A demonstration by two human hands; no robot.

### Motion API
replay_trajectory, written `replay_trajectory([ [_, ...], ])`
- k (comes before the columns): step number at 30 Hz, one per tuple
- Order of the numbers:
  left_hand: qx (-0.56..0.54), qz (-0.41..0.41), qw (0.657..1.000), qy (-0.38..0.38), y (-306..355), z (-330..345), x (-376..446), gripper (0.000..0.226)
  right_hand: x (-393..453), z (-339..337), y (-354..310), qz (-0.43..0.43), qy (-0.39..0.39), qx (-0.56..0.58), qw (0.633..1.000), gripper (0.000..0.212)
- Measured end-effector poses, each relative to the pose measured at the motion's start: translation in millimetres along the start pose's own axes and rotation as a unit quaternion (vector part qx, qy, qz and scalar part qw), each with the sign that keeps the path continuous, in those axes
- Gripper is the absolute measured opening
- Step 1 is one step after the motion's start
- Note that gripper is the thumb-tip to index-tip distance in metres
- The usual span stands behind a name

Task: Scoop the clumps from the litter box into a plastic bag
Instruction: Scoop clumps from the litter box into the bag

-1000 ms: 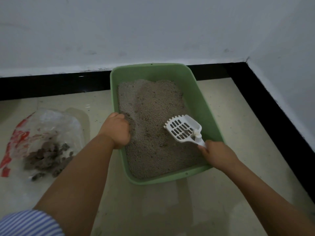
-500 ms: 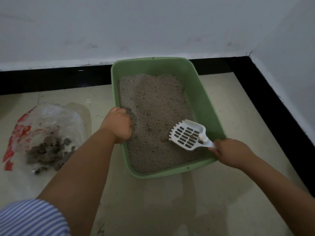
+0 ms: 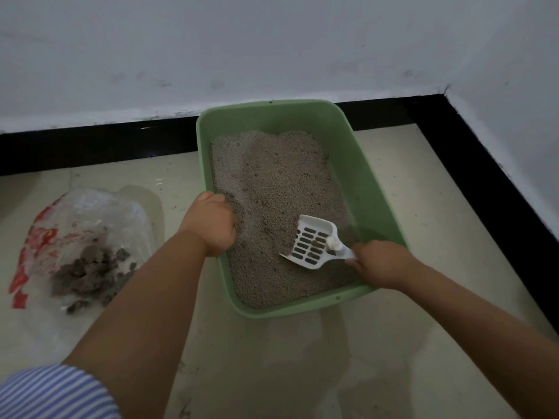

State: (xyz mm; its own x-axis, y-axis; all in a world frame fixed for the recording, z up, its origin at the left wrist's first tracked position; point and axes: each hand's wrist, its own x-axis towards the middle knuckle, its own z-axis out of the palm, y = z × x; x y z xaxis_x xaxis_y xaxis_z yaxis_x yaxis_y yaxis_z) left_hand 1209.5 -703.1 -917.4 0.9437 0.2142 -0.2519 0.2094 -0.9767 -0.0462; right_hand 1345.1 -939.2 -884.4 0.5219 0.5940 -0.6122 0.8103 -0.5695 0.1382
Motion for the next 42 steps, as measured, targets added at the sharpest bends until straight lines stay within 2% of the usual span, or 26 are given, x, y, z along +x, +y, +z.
replay_trajectory([
  [5, -0.004, 0.002, 1.000, 0.003, 1, -1, -2, 0.069, 23, 4, -40, 0.011, 0.007, 0.117, 0.993, 0.038],
  [8, -0.014, 0.000, 1.000, 0.005, 2, -1, -1, 0.068, 39, 12, -67, 0.045, 0.023, 0.202, 0.978, 0.036],
  [13, -0.026, 0.001, 1.000, 0.011, 0, 1, 0, 0.065, 69, 12, -103, 0.077, 0.041, 0.281, 0.956, 0.037],
  [16, -0.042, 0.004, 0.999, 0.027, -1, 4, 1, 0.076, 84, 4, -111, 0.088, 0.053, 0.315, 0.943, 0.038],
  [25, -0.055, -0.002, 0.998, 0.013, -2, 3, 1, 0.060, 96, -1, -107, 0.085, 0.137, 0.302, 0.940, 0.042],
  [36, -0.035, -0.004, 0.999, -0.007, 0, -2, 0, 0.060, 68, -7, -94, 0.090, 0.235, 0.342, 0.905, 0.042],
  [40, -0.019, -0.008, 1.000, -0.013, 0, -2, -1, 0.054, 54, -6, -91, 0.092, 0.220, 0.333, 0.912, 0.042],
  [42, -0.019, -0.007, 1.000, -0.006, 0, -2, -1, 0.060, 48, 0, -87, 0.087, 0.209, 0.328, 0.917, 0.042],
])
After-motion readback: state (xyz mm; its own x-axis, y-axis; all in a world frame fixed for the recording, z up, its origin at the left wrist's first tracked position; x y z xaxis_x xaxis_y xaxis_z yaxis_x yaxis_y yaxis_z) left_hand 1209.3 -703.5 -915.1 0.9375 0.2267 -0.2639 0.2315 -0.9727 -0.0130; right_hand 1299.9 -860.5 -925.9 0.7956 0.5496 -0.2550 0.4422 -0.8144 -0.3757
